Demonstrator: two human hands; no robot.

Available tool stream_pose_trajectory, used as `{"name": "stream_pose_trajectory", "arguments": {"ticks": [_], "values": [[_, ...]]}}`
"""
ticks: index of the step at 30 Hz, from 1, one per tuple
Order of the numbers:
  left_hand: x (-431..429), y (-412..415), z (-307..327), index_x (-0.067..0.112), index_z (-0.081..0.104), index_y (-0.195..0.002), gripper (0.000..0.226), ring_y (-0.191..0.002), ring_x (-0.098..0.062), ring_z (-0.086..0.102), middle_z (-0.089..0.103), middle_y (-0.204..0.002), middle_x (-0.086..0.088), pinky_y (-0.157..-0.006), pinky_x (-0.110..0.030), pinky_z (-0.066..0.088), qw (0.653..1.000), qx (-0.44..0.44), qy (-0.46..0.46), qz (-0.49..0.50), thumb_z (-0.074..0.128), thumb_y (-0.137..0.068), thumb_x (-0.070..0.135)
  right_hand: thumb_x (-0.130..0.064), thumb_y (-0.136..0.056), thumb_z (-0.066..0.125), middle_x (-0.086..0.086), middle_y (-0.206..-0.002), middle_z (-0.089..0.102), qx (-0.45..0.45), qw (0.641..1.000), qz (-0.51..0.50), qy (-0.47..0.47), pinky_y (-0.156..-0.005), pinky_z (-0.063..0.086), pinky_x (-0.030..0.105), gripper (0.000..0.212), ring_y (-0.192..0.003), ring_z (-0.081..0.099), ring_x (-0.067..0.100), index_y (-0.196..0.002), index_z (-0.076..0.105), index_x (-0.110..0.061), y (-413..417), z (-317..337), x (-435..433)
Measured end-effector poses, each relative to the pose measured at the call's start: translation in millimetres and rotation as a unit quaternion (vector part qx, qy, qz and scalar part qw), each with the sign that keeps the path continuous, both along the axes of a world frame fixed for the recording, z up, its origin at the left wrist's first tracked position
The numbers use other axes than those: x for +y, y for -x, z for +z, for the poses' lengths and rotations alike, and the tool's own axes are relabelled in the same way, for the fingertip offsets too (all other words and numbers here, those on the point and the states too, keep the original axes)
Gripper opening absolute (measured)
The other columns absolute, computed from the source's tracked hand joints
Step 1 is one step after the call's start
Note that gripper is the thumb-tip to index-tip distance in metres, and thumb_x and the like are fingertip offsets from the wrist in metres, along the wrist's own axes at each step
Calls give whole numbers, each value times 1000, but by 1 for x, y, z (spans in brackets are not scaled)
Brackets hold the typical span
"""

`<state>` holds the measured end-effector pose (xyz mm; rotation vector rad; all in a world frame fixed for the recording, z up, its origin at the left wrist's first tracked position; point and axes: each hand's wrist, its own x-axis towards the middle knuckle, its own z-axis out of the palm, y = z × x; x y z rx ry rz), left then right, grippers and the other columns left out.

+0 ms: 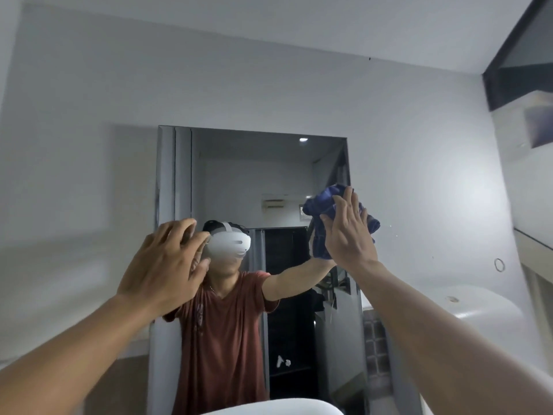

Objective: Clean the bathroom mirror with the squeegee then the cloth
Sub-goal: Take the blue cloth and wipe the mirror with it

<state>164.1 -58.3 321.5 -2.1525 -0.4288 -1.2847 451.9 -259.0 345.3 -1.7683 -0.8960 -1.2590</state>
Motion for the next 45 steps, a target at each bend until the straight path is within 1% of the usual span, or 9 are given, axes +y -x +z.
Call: {"name": "stream_pose_trajectory", "arguments": {"ticks": [4,8,12,16,22,27,34,39,45], "values": [[2,0,34,11,56,-132,54,-121,-35,47,49,-136,-14,-92,-52,53,999,-20,-23,-21,57,-87,40,-39,-107,33,18,-166,21,3,1000,-11,11,-125,10,56,56,-154,16,37,-153,32,-8,11,-19,4],[6,-1,79,9,44,-146,67,-136,-41,37,39,-148,-20,-105,-57,45,999,-40,-31,-6,66,-89,35,-37,-108,33,17,-162,32,-21,998,-60,-21,-120,18,65,49,-151,27,37,-147,44,-10,14,-23,15],[12,-3,100,13,33,-153,72,-144,-39,27,28,-157,-16,-109,-58,41,999,-13,-32,13,60,-92,42,-47,-105,17,17,-166,24,-24,997,-67,-39,-122,14,63,62,-154,18,35,-154,36,-14,27,-24,32],[11,-1,101,18,26,-155,74,-149,-34,19,22,-160,-11,-106,-59,44,1000,-5,-8,13,55,-94,47,-49,-104,13,18,-167,17,-32,997,-44,-51,-123,12,62,65,-155,11,35,-157,30,-15,50,-22,52],[10,11,111,19,34,-152,63,-144,-31,28,30,-155,-6,-95,-58,52,1000,-8,-9,9,55,-96,37,-44,-106,27,20,-165,21,-108,994,-12,2,-123,14,62,60,-155,15,35,-154,35,-9,89,-22,88],[16,18,116,20,40,-151,58,-144,-33,29,32,-156,-6,-95,-58,52,1000,0,7,10,56,-97,32,-42,-106,33,18,-164,28,-163,986,24,32,-124,13,58,57,-154,20,33,-151,41,-9,124,-25,116],[13,23,122,21,41,-151,59,-142,-31,33,35,-156,-6,-97,-55,51,999,13,-5,32,58,-97,38,-34,-103,54,17,-161,35,-285,952,42,100,-122,21,61,55,-152,27,33,-149,44,-7,153,-39,153],[16,23,122,21,42,-150,59,-141,-32,34,36,-155,-7,-96,-57,51,999,17,-8,31,59,-97,37,-42,-105,39,12,-165,27,-323,929,42,175,-123,15,59,57,-155,18,31,-154,37,-12,164,-49,161],[19,20,121,20,38,-151,59,-143,-33,31,33,-156,-8,-97,-57,51,999,14,-9,31,57,-97,36,-44,-106,35,11,-164,31,-393,887,48,240,-124,12,56,55,-153,23,31,-152,42,-15,158,-81,159]]}}
